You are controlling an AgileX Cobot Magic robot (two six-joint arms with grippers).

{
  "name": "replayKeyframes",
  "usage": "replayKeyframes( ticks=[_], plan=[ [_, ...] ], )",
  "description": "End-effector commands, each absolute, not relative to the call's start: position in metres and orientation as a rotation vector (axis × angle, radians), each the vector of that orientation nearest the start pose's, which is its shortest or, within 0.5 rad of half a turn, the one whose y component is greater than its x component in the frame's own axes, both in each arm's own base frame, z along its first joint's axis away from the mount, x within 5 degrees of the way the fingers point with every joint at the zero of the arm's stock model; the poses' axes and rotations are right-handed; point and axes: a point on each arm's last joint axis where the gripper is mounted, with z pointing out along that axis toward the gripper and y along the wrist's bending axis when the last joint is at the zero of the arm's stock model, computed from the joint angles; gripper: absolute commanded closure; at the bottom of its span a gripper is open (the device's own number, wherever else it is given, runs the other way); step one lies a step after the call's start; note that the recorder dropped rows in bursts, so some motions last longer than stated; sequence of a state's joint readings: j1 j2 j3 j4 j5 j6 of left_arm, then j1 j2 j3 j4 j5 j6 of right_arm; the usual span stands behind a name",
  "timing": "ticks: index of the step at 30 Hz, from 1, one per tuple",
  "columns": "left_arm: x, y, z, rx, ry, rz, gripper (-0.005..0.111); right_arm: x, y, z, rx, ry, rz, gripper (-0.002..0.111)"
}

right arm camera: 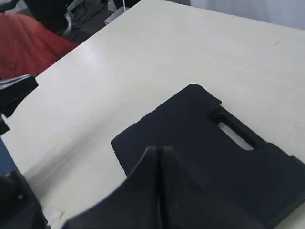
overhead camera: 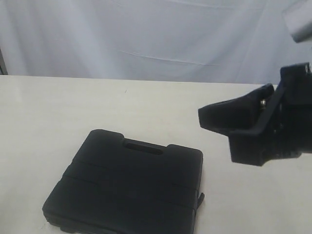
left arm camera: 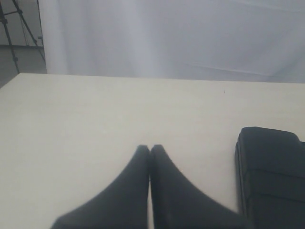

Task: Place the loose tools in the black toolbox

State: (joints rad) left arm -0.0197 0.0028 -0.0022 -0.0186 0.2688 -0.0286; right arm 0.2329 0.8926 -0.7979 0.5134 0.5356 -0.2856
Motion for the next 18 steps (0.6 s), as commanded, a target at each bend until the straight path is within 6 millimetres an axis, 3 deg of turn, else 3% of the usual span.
replayKeyframes(
  ticks=[1,8,14,18],
  plan=[
    [0.055,-0.002,0.189,-0.022,1.753,-0.058,0.107,0.159,0.050,0.323,-0.015,2.031,0.594,0.109],
    [0.055,-0.002,0.189,-0.022,1.753,-0.058,0.107,0.117,0.034,0.275,0.065,1.977,0.599,0.109],
    [0.055,-0.002,0.189,-0.022,1.753,-0.058,0.107,0.087,0.009,0.235,0.343,1.817,0.399,0.109],
    [0.055,-0.002,0.189,-0.022,1.753,-0.058,0.107,0.076,0.002,0.226,0.383,1.714,0.269,0.109]
  ],
)
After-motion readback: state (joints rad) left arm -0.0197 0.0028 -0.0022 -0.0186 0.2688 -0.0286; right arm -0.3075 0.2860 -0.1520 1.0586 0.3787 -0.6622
